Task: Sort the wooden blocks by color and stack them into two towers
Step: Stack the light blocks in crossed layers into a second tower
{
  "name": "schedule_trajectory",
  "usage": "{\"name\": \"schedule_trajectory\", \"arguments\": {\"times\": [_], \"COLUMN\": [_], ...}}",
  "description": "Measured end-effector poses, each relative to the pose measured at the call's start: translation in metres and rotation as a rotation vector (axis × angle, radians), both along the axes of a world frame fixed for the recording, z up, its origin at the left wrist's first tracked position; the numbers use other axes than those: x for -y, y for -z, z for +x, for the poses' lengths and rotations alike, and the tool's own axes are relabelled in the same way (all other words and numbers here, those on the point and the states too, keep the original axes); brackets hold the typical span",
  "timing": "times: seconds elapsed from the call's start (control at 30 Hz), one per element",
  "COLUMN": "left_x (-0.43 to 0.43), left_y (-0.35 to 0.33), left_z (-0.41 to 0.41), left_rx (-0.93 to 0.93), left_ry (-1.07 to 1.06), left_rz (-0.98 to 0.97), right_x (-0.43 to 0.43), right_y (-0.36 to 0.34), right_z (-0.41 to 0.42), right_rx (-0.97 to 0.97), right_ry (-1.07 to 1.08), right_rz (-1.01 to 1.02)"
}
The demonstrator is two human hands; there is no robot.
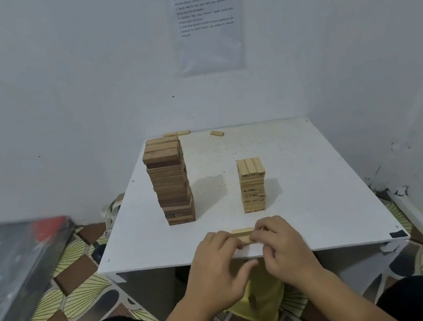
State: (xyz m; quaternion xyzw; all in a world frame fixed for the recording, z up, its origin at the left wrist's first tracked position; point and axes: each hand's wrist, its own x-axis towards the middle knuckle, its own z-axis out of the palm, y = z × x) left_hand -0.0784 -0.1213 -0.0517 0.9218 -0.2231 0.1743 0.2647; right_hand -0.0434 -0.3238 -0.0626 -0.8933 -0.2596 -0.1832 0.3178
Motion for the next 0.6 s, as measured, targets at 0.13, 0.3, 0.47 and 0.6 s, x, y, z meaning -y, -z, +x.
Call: {"name": "schedule_trajectory", "arguments": {"times": [0.13,0.3,0.47,0.6], "left_x": [0.000,-0.001,-0.001,0.001], "left_y": [0.005,-0.002,0.001,0.000], "left_z": [0.004,0.014,0.022,0.033], "left_rx": [0.019,0.000,0.004,-0.053], "left_ry": [0.006,-0.013,-0.036,-0.069], "left_rz": [0.006,-0.024,0.017,0.057], "right_x": [-0.001,-0.002,-0.005,-0.004], "right_y": [0.004,-0.002,-0.004,-0.006], "right_z": [0.002,0.002,0.002,0.003], "right_rx": [-0.087,-0.134,-0.174,-0.161], "right_ry": [0.074,0.126,0.182,0.140], "right_rz": [0.066,0.078,0.135,0.133]}}
